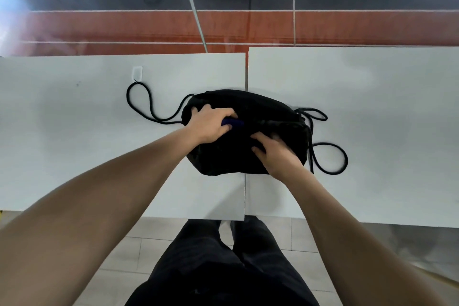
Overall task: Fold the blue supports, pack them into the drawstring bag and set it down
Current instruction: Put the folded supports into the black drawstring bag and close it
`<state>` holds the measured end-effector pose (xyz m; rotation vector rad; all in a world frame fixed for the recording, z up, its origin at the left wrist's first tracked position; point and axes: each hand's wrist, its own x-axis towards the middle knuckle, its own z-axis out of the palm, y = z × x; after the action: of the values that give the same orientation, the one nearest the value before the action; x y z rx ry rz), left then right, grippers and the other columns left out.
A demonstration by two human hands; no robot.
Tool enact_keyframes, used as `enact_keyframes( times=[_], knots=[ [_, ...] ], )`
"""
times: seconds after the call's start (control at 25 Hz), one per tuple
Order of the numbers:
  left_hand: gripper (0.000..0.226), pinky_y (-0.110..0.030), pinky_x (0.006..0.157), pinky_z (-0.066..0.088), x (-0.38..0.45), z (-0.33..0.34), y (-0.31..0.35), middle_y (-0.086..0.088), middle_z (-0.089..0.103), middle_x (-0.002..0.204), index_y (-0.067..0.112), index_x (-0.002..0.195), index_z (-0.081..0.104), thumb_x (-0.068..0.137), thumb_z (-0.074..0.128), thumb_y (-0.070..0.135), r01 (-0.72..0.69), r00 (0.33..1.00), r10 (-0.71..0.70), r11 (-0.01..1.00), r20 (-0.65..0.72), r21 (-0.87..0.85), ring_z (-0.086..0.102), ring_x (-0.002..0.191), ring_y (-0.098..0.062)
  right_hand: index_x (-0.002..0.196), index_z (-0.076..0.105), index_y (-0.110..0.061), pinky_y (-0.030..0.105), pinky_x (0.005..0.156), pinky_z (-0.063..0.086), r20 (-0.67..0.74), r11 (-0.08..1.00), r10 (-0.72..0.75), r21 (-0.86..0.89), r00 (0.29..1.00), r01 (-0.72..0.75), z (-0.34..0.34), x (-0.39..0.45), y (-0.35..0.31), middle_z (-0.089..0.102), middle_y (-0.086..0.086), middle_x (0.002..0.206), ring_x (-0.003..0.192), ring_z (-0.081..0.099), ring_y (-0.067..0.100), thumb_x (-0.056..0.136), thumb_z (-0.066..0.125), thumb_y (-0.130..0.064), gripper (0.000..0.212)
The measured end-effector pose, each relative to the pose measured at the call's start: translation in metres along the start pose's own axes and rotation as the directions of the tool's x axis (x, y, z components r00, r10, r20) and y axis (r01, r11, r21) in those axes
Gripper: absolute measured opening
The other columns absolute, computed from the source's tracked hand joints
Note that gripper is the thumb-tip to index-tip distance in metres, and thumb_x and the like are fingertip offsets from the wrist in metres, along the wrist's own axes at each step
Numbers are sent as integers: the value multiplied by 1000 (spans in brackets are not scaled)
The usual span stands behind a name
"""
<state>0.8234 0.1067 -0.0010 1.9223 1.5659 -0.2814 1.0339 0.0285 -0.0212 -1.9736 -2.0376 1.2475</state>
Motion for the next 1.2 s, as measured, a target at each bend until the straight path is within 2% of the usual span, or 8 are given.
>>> enact_keyframes(
  times=[0.12,0.2,0.24,0.36,0.52,0.68,0.84,1.2],
  knots=[
    [30,-58,108,23,8,11,8,6,67,110,33,118,52,91,63,41,73,989,-99,972,-106,-223,47,120,-25,132,46,-26,35,89,47,-42,987,-63,144,997,68,3,5,-13,51,3,121,107,55,23,96,54,-26,37],
    [29,-55,107,25,11,14,6,8,68,104,30,108,50,89,66,42,94,982,-133,959,-131,-267,50,115,-22,128,44,-24,33,82,47,-24,968,-33,247,999,38,6,9,-20,55,1,116,101,57,20,92,58,-22,38],
    [28,-55,108,26,11,16,4,8,68,104,29,107,50,88,67,42,98,980,-140,958,-143,-269,51,114,-22,128,45,-24,33,82,49,-12,971,-27,238,1000,29,10,10,-21,57,0,114,100,58,19,92,59,-22,38],
    [28,-56,109,25,9,21,4,7,65,105,29,110,55,89,67,43,101,967,-146,971,-209,-215,49,113,-23,133,52,-26,36,92,49,-68,999,-27,25,997,29,25,13,-17,50,2,124,112,52,23,96,61,-27,38],
    [33,-54,109,26,5,24,7,1,61,123,31,127,58,95,59,38,76,972,-82,996,-222,-35,47,122,-29,131,56,-24,43,94,48,-158,981,-58,-190,986,28,29,20,-17,50,6,123,113,47,29,93,64,-32,39],
    [43,-45,109,37,-12,18,5,-2,55,137,25,142,51,99,52,25,-12,974,-11,995,-226,-101,49,126,-28,127,58,-20,43,97,43,-264,982,-135,-166,955,93,22,15,-23,60,6,117,107,53,30,89,67,-29,40],
    [33,-42,97,47,-61,13,2,1,59,127,23,128,60,96,53,19,-44,931,-20,985,-365,-166,56,115,-23,121,63,-21,43,93,45,-337,973,-224,-134,914,189,14,9,-49,63,5,114,102,56,29,93,60,-27,28],
    [30,-43,91,46,-175,-26,-79,-3,66,117,17,123,62,93,58,17,123,767,-274,950,-580,-287,60,102,-31,131,58,-20,40,102,40,-209,872,-475,-242,855,426,30,15,-191,60,3,129,118,53,27,95,55,-23,37]
  ],
)
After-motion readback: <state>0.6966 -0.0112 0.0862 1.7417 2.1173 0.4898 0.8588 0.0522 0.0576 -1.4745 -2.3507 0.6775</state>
